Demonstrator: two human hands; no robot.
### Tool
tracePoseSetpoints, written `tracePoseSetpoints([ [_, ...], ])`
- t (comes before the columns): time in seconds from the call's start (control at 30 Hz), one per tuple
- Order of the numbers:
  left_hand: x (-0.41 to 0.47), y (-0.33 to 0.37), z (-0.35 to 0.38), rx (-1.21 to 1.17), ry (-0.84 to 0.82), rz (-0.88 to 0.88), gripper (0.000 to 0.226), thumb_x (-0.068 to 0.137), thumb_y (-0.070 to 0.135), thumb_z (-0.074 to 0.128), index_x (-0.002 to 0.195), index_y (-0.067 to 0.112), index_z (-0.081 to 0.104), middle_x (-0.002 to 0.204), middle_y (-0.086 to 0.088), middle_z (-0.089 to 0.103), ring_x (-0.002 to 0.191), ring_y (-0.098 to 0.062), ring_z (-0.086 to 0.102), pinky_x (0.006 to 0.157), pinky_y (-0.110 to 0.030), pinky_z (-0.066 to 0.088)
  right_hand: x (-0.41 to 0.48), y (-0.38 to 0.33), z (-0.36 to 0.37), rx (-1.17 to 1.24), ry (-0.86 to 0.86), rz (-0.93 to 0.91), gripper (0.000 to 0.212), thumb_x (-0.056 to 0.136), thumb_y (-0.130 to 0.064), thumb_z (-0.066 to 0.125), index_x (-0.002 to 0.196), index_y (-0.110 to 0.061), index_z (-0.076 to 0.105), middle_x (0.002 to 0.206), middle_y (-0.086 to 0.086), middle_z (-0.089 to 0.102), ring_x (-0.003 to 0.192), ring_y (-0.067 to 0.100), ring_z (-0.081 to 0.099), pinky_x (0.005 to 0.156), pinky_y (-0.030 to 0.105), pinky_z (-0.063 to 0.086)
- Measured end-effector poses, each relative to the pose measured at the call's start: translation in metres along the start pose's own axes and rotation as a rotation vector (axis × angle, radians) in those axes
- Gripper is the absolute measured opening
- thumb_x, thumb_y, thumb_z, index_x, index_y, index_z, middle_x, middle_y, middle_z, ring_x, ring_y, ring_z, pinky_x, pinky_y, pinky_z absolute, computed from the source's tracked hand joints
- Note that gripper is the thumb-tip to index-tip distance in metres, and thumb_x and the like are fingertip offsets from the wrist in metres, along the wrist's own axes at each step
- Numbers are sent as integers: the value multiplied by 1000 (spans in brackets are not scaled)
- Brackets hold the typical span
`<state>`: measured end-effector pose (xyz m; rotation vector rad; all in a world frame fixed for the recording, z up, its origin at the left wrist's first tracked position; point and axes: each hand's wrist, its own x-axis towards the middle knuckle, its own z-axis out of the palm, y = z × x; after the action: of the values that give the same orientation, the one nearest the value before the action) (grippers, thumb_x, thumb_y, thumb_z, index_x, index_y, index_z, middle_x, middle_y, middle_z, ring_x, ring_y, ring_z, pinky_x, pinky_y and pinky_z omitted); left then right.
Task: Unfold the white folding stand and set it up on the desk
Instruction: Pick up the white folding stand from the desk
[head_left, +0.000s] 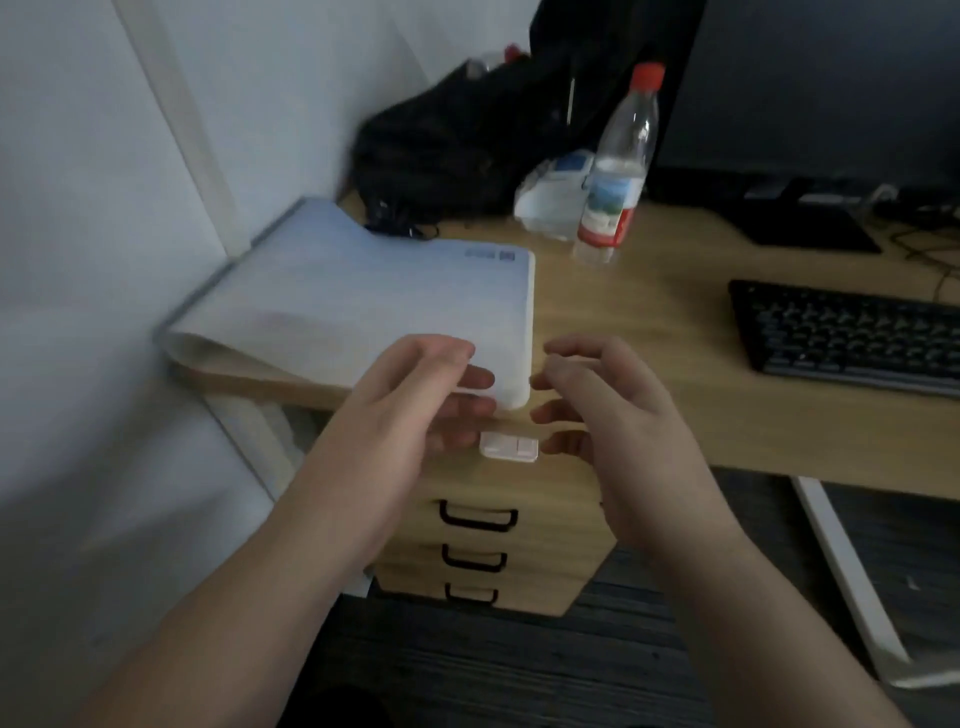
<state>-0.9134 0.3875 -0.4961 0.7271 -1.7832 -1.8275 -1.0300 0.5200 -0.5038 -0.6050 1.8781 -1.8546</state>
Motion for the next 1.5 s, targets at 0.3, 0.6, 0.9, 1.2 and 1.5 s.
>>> tracePoseSetpoints([
  [0.3, 10, -179, -8, 12, 44, 76, 19, 91, 35, 63, 96, 31, 81, 106, -4, 82, 100, -22, 79, 83, -44, 56, -11, 178, -2, 17, -22, 20, 8, 94, -28, 70, 99, -28, 77, 104, 1, 76, 86, 19, 73, 71, 30, 57],
  [0.6, 57, -177, 3, 49, 42, 42, 9, 101, 29, 62, 103, 28, 70, 98, -1, 78, 93, -23, 78, 73, -40, 56, 15, 181, -18, 73, 97, 61, 8, 96, -26, 68, 96, -23, 76, 86, -2, 79, 80, 21, 74, 68, 35, 58],
  [0.9, 85, -168, 2, 338, -18, 124, 20, 99, 37, 60, 119, 32, 62, 102, 5, 76, 86, -12, 76, 80, -41, 63, 35, 163, -3, 78, 152, 48, 11, 99, -17, 63, 109, -22, 66, 90, 9, 81, 71, 29, 81, 54, 37, 59],
  [1.2, 106, -165, 23, 551, -143, 170, 19, 98, 32, 60, 100, 24, 77, 79, -4, 81, 61, -16, 74, 75, -44, 63, 51, 157, 15, 48, 50, 116, 23, 100, 1, 53, 96, -20, 62, 72, 19, 81, 64, 34, 79, 59, 38, 65],
  [1.5, 56, -173, 12, 296, -147, 85, 29, 93, 23, 74, 121, 31, 72, 85, 10, 80, 65, -13, 78, 73, -39, 61, 13, 162, -1, 251, -56, 145, 36, 94, 8, 65, 126, -7, 60, 71, 14, 79, 57, 26, 74, 51, 33, 61],
])
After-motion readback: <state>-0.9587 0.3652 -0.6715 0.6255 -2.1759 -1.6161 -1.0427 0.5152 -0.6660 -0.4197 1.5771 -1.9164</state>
